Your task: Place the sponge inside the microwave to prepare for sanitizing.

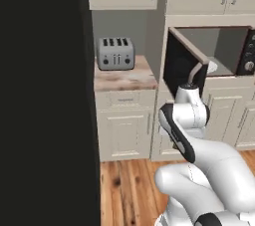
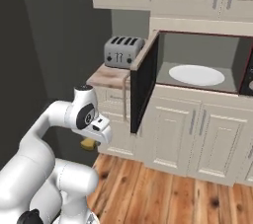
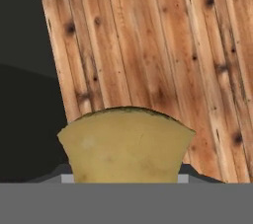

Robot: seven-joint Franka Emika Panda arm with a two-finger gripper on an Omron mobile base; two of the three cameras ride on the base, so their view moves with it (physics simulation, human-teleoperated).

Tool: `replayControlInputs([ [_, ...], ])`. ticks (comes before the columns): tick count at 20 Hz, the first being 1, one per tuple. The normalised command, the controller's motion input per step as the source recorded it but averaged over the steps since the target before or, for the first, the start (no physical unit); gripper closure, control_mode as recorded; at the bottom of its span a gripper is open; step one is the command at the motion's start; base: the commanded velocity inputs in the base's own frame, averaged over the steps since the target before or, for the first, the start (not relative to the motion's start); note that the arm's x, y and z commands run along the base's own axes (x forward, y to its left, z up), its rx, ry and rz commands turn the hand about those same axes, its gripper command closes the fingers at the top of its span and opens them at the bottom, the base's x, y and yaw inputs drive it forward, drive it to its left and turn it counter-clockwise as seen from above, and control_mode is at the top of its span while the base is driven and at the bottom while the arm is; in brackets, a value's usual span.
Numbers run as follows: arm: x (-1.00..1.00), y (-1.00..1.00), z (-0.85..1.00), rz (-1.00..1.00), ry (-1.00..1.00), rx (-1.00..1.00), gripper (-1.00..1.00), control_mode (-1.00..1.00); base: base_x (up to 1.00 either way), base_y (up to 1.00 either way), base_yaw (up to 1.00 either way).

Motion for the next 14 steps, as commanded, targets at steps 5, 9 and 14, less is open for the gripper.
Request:
replayControlInputs([
  [5, 0.0, 0.0, 0.0, 0.0, 0.0, 0.0, 1.0, 1.0, -0.34, -0.52, 0.22],
  [9, 0.0, 0.0, 0.0, 0.0, 0.0, 0.0, 1.0, 1.0, -0.3, -0.33, 0.01],
  [14, 0.0, 0.0, 0.0, 0.0, 0.0, 0.0, 1.0, 1.0, -0.34, -0.34, -0.06],
])
